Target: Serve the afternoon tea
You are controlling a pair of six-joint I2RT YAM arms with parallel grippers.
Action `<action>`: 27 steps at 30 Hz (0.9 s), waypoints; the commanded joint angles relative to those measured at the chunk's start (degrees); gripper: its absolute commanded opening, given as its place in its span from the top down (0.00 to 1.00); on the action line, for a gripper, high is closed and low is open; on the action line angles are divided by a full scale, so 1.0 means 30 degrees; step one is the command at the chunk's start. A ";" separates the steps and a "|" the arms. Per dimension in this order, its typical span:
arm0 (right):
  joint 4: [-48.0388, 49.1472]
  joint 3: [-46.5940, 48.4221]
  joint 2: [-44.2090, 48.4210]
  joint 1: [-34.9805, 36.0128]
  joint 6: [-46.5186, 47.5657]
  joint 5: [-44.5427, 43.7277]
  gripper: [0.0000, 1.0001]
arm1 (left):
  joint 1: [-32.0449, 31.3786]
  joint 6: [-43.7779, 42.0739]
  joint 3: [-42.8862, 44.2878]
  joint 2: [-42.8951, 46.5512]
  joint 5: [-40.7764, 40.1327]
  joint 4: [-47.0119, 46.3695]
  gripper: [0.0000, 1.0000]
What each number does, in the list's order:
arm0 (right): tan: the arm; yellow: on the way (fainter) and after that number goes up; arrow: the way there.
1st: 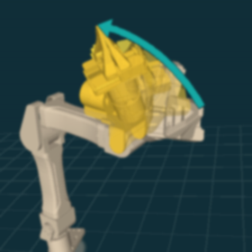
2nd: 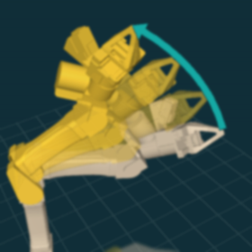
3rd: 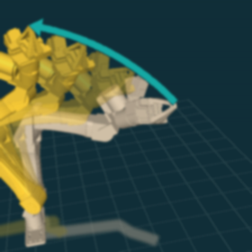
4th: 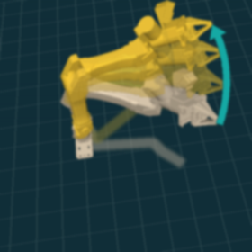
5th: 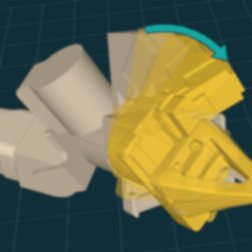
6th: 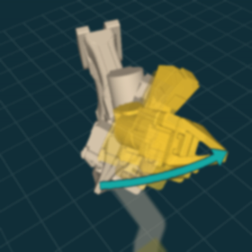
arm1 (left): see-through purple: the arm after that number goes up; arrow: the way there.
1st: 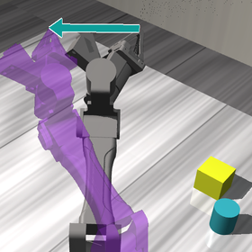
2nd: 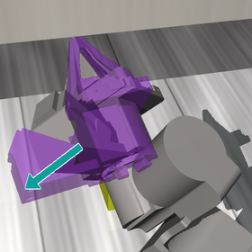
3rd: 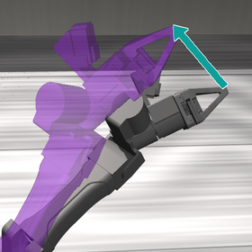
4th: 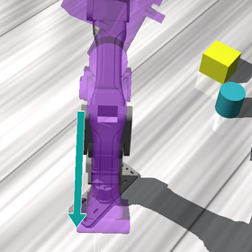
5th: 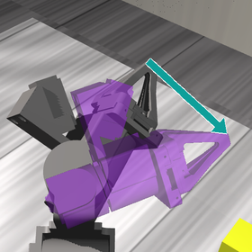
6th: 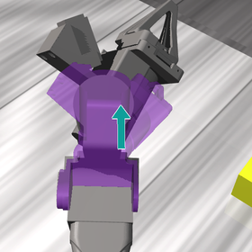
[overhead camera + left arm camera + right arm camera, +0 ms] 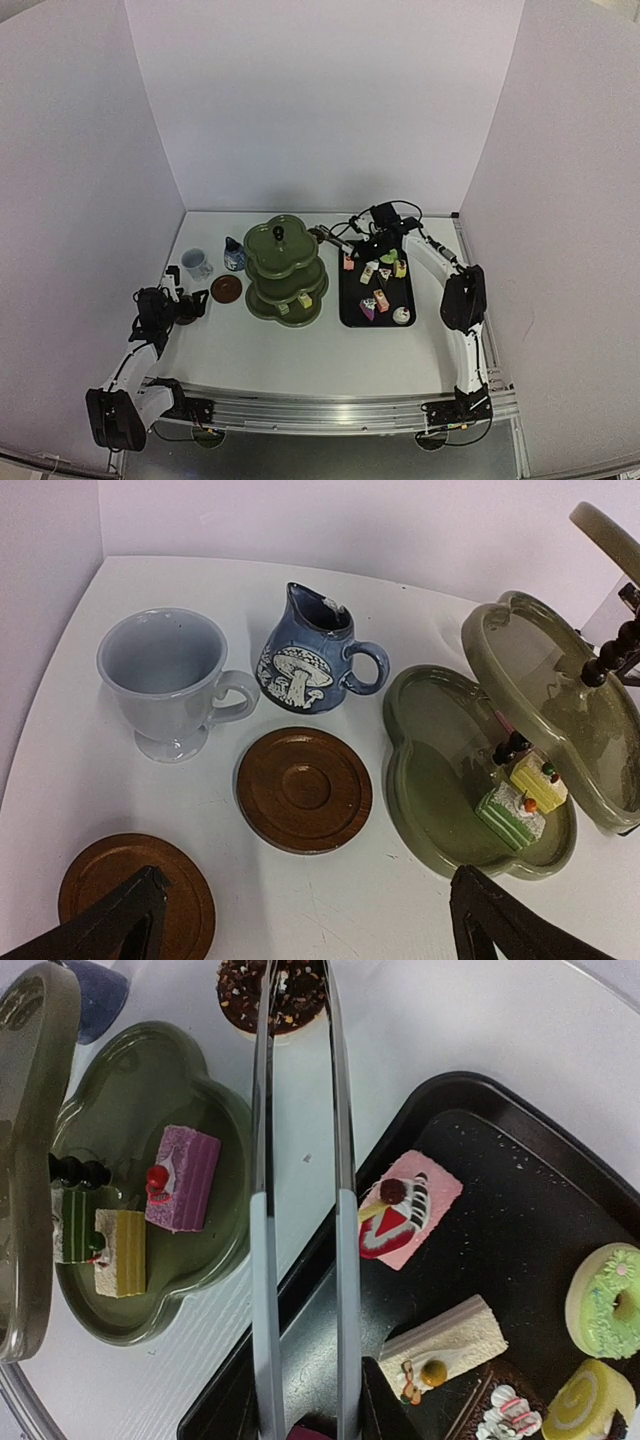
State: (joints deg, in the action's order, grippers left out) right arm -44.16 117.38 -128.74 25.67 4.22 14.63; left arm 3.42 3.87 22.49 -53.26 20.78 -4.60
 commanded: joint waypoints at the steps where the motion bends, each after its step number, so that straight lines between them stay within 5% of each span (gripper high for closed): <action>1: 0.1746 -0.0127 0.0220 0.0269 0.1014 0.2602 1.00 | -0.0034 -0.0522 -0.0495 -0.0119 0.0155 -0.1192 0.02; 27: 0.3826 -0.3082 0.0170 0.1297 0.1034 0.5511 1.00 | -0.0050 -0.0538 -0.0810 -0.0442 0.0212 -0.1492 0.02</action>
State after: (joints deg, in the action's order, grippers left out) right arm -35.11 108.42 -129.27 28.71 5.81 27.66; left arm 3.42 2.96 20.10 -54.48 20.86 -7.14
